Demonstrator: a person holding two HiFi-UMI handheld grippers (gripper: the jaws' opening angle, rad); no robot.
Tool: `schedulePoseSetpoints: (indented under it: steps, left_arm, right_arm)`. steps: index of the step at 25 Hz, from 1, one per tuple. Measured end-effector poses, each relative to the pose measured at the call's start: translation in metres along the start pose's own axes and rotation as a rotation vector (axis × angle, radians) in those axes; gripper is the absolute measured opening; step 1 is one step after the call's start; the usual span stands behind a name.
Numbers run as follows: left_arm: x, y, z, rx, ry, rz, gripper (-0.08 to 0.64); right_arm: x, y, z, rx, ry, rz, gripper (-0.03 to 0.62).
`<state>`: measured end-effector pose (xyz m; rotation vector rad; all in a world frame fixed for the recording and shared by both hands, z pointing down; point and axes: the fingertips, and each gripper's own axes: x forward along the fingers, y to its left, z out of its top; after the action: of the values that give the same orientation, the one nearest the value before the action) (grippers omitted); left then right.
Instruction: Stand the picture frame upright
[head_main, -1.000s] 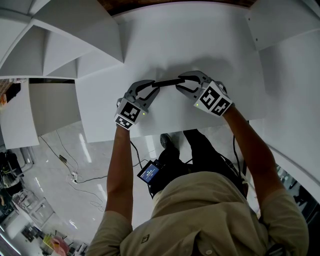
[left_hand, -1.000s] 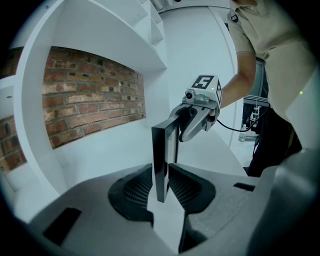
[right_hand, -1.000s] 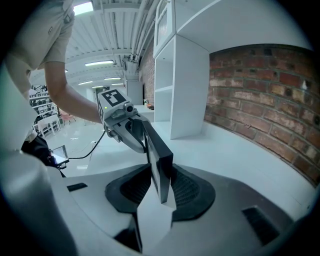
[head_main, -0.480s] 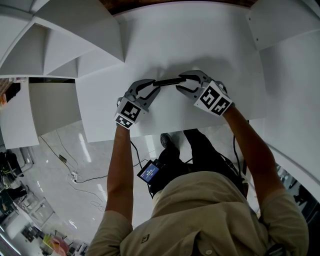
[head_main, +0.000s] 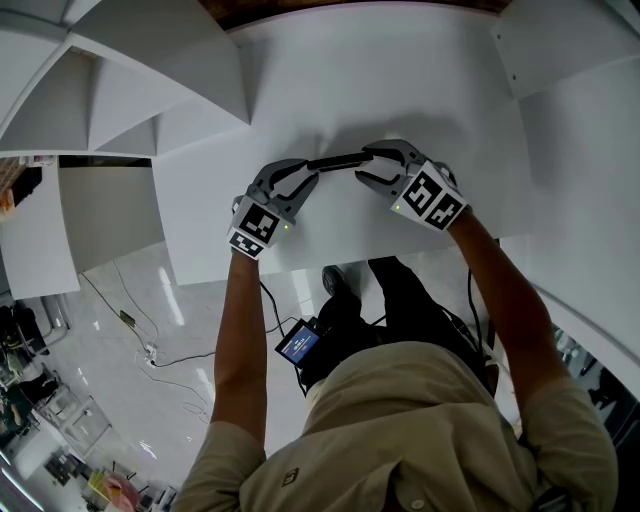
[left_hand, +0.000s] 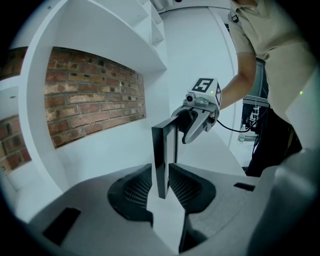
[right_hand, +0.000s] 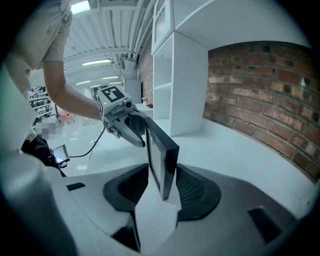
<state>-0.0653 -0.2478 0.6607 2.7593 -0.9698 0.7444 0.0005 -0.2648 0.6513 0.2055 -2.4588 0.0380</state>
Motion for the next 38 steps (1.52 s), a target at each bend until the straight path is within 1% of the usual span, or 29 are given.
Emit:
schedulePoseSetpoints:
  steps: [4, 9, 13, 15, 17, 18, 19, 21, 23, 25, 28, 32, 35, 38]
  left_arm:
    - [-0.003, 0.001, 0.001, 0.002, 0.006, 0.002, 0.089]
    - [-0.015, 0.002, -0.001, -0.010, 0.022, 0.028, 0.089]
    - [-0.044, 0.004, 0.007, -0.009, 0.020, 0.065, 0.089]
    - [-0.057, 0.003, 0.020, 0.006, 0.005, 0.090, 0.089]
    - [-0.074, -0.007, 0.035, 0.014, -0.015, 0.112, 0.089]
    - [-0.085, -0.013, 0.044, 0.020, -0.027, 0.122, 0.088]
    - [-0.097, -0.017, 0.053, 0.029, -0.040, 0.133, 0.087]
    - [-0.121, -0.027, 0.073, 0.052, -0.072, 0.155, 0.083]
    - [-0.146, -0.041, 0.093, 0.065, -0.111, 0.178, 0.067]
    - [-0.172, -0.055, 0.111, 0.078, -0.149, 0.208, 0.021]
    - [-0.215, -0.073, 0.138, 0.080, -0.209, 0.247, 0.008]
    - [-0.276, -0.099, 0.171, 0.021, -0.293, 0.263, 0.006]
    - [-0.311, -0.119, 0.186, -0.019, -0.318, 0.278, 0.006]
    - [-0.341, -0.143, 0.202, -0.059, -0.338, 0.292, 0.006]
  right_arm:
    - [0.000, 0.000, -0.002, 0.003, 0.008, -0.011, 0.160]
    - [-0.008, -0.004, -0.005, 0.026, 0.019, -0.060, 0.173]
    - [-0.024, -0.004, 0.003, 0.073, 0.017, -0.132, 0.173]
    - [-0.040, -0.003, 0.009, 0.096, -0.005, -0.177, 0.173]
    - [-0.060, 0.007, 0.018, 0.118, -0.036, -0.212, 0.172]
    - [-0.071, 0.015, 0.028, 0.127, -0.059, -0.226, 0.169]
    - [-0.082, 0.024, 0.041, 0.133, -0.090, -0.240, 0.147]
    - [-0.106, 0.043, 0.070, 0.133, -0.157, -0.269, 0.055]
    - [-0.129, 0.067, 0.095, 0.129, -0.213, -0.286, 0.008]
    - [-0.150, 0.091, 0.117, 0.122, -0.254, -0.299, 0.003]
    - [-0.182, 0.125, 0.148, 0.109, -0.296, -0.329, 0.003]
    - [-0.222, 0.178, 0.187, 0.106, -0.339, -0.349, 0.003]
    - [-0.250, 0.215, 0.206, 0.116, -0.362, -0.360, 0.003]
    - [-0.273, 0.251, 0.216, 0.142, -0.372, -0.354, 0.002]
